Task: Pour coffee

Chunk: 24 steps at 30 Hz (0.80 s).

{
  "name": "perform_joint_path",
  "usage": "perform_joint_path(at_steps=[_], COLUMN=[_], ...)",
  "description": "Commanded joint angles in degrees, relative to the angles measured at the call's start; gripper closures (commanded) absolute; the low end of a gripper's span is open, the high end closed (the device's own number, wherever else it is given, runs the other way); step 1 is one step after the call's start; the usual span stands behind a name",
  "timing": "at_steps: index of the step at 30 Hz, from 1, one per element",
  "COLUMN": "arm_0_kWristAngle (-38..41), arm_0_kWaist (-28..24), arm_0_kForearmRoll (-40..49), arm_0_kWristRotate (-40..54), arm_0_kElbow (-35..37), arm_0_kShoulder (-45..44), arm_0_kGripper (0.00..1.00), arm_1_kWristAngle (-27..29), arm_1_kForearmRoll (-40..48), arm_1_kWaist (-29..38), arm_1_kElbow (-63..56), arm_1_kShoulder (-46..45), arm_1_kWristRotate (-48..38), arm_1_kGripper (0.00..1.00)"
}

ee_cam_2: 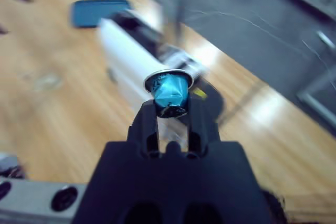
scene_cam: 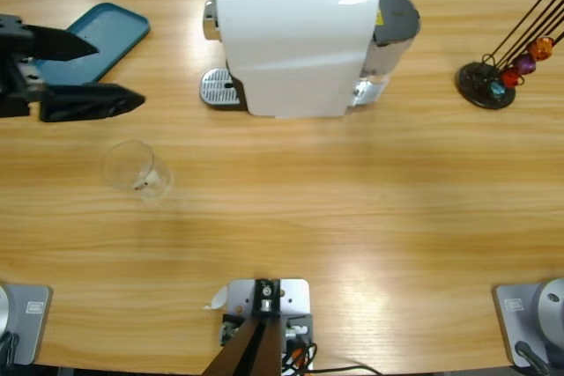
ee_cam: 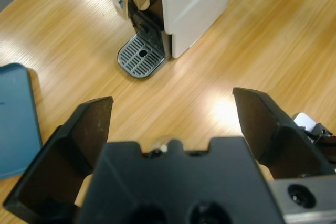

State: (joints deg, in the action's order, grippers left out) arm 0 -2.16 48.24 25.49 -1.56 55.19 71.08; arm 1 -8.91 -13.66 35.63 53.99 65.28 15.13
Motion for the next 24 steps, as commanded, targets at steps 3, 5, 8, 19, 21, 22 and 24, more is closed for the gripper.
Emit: perform_joint_path(at_steps=[3,5,8,19,21,22,24], arm_0_kWristAngle=[-3.23,-3.29,-3.23,-3.11,-3.11,-3.11,-3.08], arm_0_kWaist=[-0.02,-0.74,-1.83,-2.98,-2.98,-2.98,-2.98], arm_0_kForearmRoll=[3.65,4.11,4.58,4.55,4.48,4.48,4.48], arm_0_kWristRotate=[-0.5,-0.39,-0.29,-0.46,-0.5,-0.55,-0.55], arm_0_kElbow=[-4.07,-4.07,-4.27,-5.36,-5.36,-5.36,-5.36], arm_0_kShoulder=[-8.37,-9.21,-10.05,-9.09,-8.84,-8.77,-8.77], arm_0_kGripper=[0.009,0.009,0.009,0.004,0.004,0.004,0.004], arm_1_kWristAngle=[-9.48,-11.32,-13.42,-15.4,-14.37,-14.21,-13.89], arm_1_kForearmRoll=[-5.23,-5.23,-5.23,-4.56,-4.97,-5.09,-5.14], arm_1_kWaist=[9.73,9.73,8.92,3.24,2.89,2.66,2.4], arm_1_kElbow=[21.45,24.79,28.59,30.65,30.74,30.74,30.74], arm_1_kShoulder=[25.86,30.49,36.15,41.23,40.77,40.72,40.75], arm_1_kWristRotate=[8.88,9.36,9.97,11.66,12.34,12.54,12.87], arm_1_kGripper=[1.0,1.0,1.0,1.0,1.0,1.0,1.0])
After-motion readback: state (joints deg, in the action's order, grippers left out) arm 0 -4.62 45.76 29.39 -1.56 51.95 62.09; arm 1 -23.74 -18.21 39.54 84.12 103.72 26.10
